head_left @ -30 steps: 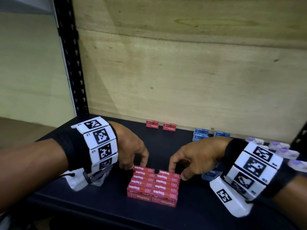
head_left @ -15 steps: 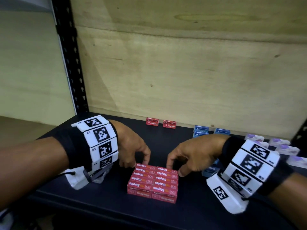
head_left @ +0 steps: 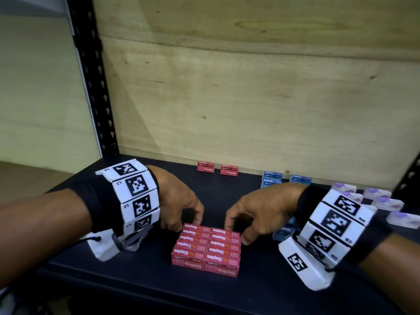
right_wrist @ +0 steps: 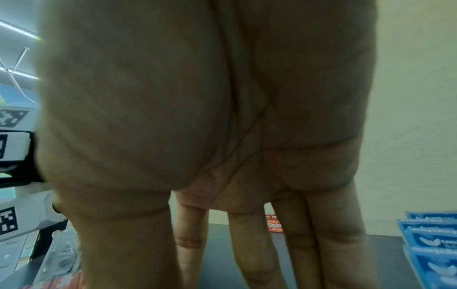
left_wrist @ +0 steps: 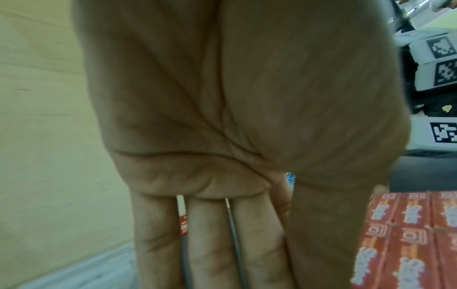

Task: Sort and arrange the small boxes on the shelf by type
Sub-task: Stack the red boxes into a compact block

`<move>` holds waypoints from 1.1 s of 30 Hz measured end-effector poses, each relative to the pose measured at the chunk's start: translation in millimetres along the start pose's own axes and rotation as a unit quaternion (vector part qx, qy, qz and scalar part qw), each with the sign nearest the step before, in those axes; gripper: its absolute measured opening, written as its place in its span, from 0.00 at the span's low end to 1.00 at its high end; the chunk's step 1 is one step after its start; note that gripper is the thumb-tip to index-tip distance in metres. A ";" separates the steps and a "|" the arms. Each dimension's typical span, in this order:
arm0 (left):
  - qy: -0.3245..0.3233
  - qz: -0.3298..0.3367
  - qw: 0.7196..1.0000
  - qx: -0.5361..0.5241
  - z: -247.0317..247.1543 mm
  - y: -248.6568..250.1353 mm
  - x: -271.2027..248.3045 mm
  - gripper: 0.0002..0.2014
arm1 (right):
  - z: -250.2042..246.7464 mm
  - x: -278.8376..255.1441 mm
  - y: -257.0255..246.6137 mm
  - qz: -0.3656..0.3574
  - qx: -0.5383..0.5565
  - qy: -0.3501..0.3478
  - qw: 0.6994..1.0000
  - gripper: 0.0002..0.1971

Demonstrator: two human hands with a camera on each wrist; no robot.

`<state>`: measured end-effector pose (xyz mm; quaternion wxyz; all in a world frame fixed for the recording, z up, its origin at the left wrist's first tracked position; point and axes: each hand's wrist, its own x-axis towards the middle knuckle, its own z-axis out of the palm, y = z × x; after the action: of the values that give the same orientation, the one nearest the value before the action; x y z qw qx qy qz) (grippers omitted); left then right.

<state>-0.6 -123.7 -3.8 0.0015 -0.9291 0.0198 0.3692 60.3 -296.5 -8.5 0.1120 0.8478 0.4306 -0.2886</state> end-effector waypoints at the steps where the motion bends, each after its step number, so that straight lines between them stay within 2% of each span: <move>1: -0.002 0.000 1.000 0.002 -0.1 0.1 0.0 0.17 | -0.1 0.2 -0.1 0.001 -0.001 -0.002 1.000 0.17; 22: 0.014 0.011 1.000 -0.001 -0.2 -2.1 4.5 0.17 | -0.2 2.7 2.4 -0.007 0.004 0.000 1.000 0.18; 25: 0.004 0.012 1.000 0.014 -3.2 -2.3 5.7 0.20 | -1.8 4.5 4.8 -0.009 -0.007 0.003 1.000 0.21; 28: -0.006 0.009 1.000 0.020 -8.1 -4.6 5.9 0.24 | -7.3 7.0 10.6 -0.010 0.002 -0.004 1.000 0.20; 31: 0.035 0.006 0.999 0.035 -14.2 -7.6 10.2 0.23 | -14.1 13.5 19.0 -0.004 0.071 -0.009 0.997 0.15; 33: 0.068 0.002 0.997 0.028 -21.4 -12.1 17.1 0.20 | -23.8 20.0 26.0 0.014 0.068 0.018 0.997 0.11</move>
<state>27.0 -112.6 -0.1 0.0258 -0.9517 0.0322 0.3043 99.6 -288.5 -2.5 0.0503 0.8642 0.4003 -0.3006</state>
